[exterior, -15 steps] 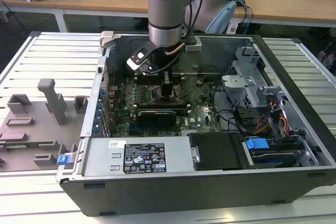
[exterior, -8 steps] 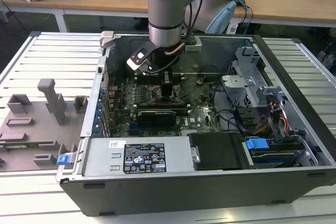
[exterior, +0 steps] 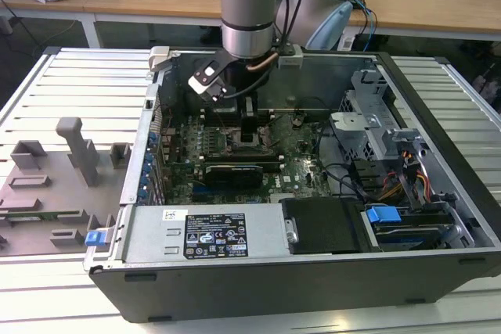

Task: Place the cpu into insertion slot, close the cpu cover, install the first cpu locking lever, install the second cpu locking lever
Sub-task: 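Place the cpu into insertion slot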

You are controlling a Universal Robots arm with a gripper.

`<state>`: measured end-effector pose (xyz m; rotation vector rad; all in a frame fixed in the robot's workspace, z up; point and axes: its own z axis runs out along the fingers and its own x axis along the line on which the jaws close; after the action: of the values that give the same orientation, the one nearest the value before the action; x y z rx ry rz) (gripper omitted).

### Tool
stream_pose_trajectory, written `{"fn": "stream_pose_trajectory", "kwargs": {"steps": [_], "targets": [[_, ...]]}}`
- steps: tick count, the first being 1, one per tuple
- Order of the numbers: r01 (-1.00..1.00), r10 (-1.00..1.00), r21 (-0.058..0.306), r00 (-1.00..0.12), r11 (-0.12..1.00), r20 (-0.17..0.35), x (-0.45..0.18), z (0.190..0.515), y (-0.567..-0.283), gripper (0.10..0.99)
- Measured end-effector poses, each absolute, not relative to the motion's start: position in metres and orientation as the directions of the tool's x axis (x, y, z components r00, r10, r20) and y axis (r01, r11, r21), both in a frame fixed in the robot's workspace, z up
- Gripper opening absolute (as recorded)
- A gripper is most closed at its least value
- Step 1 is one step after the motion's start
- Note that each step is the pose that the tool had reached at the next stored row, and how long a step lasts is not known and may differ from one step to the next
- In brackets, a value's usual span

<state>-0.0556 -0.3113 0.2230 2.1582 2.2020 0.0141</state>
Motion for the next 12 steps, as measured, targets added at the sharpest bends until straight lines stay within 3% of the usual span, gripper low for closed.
{"fn": "stream_pose_trajectory", "kwargs": {"steps": [1, 2, 5, 6, 7, 8, 12], "targets": [[0.999, 0.999, 0.047, -0.019, 0.021, -0.035, -0.056, 0.228, -0.311, 0.471], [0.999, 0.999, 0.047, -0.019, 0.021, -0.035, -0.056, 0.231, -0.311, 0.471], [0.999, 0.999, 0.047, -0.019, 0.021, -0.035, -0.056, 0.244, -0.311, 0.294], [0.999, 0.999, 0.047, -0.019, 0.021, -0.035, -0.056, 0.251, -0.311, 0.173], [0.999, 0.999, 0.047, -0.019, 0.021, -0.035, -0.056, 0.258, -0.311, 0.173], [0.999, 0.999, 0.047, -0.019, 0.021, -0.035, -0.056, 0.264, -0.311, 0.11], [0.999, 0.999, 0.047, -0.019, 0.021, -0.035, -0.056, 0.283, -0.311, 0.106]]}}
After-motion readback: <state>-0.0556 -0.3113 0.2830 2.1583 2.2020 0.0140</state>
